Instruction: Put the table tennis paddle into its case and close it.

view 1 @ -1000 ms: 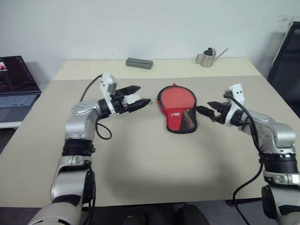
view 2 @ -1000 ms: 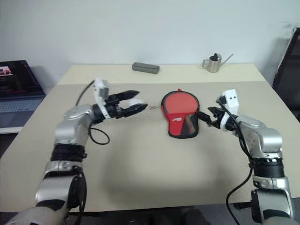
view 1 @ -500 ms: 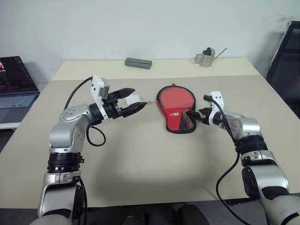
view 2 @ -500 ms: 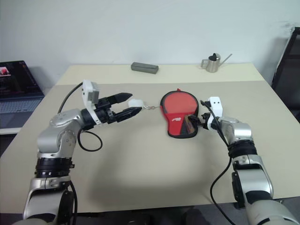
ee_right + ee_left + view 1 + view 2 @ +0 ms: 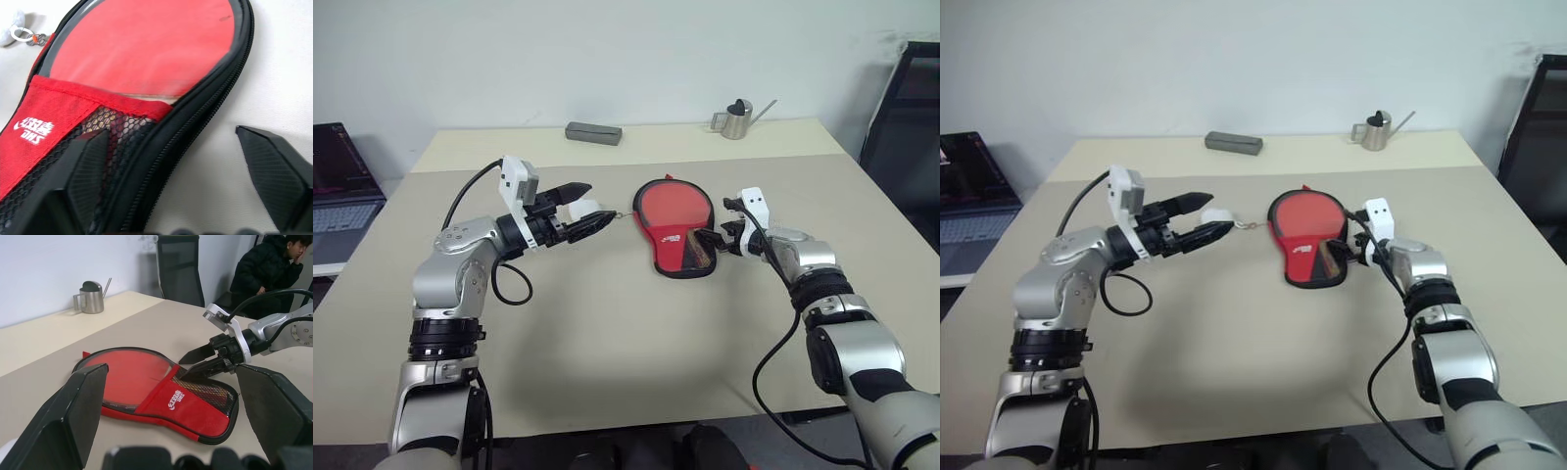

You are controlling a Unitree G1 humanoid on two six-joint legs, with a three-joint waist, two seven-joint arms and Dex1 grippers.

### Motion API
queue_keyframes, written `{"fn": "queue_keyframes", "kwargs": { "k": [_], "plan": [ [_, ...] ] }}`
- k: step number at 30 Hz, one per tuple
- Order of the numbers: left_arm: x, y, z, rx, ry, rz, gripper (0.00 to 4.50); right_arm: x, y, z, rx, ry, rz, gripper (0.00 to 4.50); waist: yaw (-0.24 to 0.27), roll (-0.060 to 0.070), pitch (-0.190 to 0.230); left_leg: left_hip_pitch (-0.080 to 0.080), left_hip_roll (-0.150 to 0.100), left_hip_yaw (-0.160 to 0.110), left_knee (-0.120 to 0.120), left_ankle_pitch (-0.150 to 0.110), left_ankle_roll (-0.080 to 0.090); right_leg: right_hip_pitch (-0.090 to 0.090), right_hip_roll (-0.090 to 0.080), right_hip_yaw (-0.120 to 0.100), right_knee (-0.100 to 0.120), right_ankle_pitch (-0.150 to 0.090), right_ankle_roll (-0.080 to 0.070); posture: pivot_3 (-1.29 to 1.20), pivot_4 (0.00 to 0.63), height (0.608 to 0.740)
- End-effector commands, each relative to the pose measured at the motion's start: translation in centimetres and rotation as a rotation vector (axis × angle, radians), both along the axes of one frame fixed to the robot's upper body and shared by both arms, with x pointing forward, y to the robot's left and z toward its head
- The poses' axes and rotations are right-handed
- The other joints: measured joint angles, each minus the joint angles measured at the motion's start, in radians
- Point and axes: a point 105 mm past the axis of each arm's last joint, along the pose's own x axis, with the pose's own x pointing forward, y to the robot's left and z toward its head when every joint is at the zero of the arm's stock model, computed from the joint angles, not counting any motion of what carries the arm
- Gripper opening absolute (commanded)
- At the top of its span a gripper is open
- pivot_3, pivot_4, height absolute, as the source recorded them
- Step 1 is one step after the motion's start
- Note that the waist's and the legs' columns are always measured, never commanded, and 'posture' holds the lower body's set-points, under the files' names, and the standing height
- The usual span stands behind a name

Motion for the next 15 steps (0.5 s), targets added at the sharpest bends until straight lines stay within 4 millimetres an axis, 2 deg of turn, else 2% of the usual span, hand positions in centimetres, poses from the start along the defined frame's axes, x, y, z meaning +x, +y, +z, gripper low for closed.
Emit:
{"fn": "queue_keyframes", "kwargs": {
  "k": [1, 5, 11, 12, 15],
  "plan": [
    [-0.35, 0.12, 1.27, 0.003, -0.057, 0.001, 4.5, -0.2, 1.01, -0.82, -0.026, 0.051, 0.033, 3.31, -0.005, 0.0, 0.0, 0.0, 0.0, 0.0, 0.0, 0.0, 0.0, 0.0, 0.0, 0.0, 0.0, 0.0, 0.0, 0.0, 0.15, 0.74],
    [-0.3, 0.14, 1.14, 0.004, -0.055, 0.006, 4.5, -0.26, 1.64, -1.23, -0.002, 0.101, 0.032, 1.94, -0.009, 0.0, 0.0, 0.001, 0.0, 0.0, 0.0, 0.0, 0.0, 0.0, 0.0, 0.001, 0.0, 0.0, 0.0, 0.0, 0.15, 0.74],
    [-0.26, 0.32, 0.96, 0.01, -0.053, 0.018, 4.5, -0.15, 1.91, -1.39, 0.025, 0.124, 0.012, 0.17, -0.009, 0.0, -0.001, 0.002, 0.0, 0.0, 0.0, 0.0, 0.0, 0.001, 0.0, 0.001, 0.001, 0.0, 0.0, 0.0, 0.15, 0.74],
    [-0.27, 0.33, 0.94, 0.01, -0.052, 0.019, 4.5, -0.1, 1.89, -1.35, 0.029, 0.123, 0.005, 0.02, -0.009, 0.0, -0.001, 0.002, 0.0, 0.0, 0.0, 0.0, 0.0, 0.001, 0.0, 0.001, 0.001, 0.0, 0.0, 0.0, 0.15, 0.74],
    [-0.4, 0.57, 0.86, 0.014, -0.049, 0.019, 4.5, 0.01, 1.71, -1.17, 0.05, 0.128, -0.015, 0.02, -0.009, 0.0, -0.001, 0.002, 0.0, 0.001, 0.0, 0.0, 0.0, 0.001, 0.0, 0.001, 0.001, 0.0, 0.0, 0.0, 0.15, 0.74]
  ]
}}
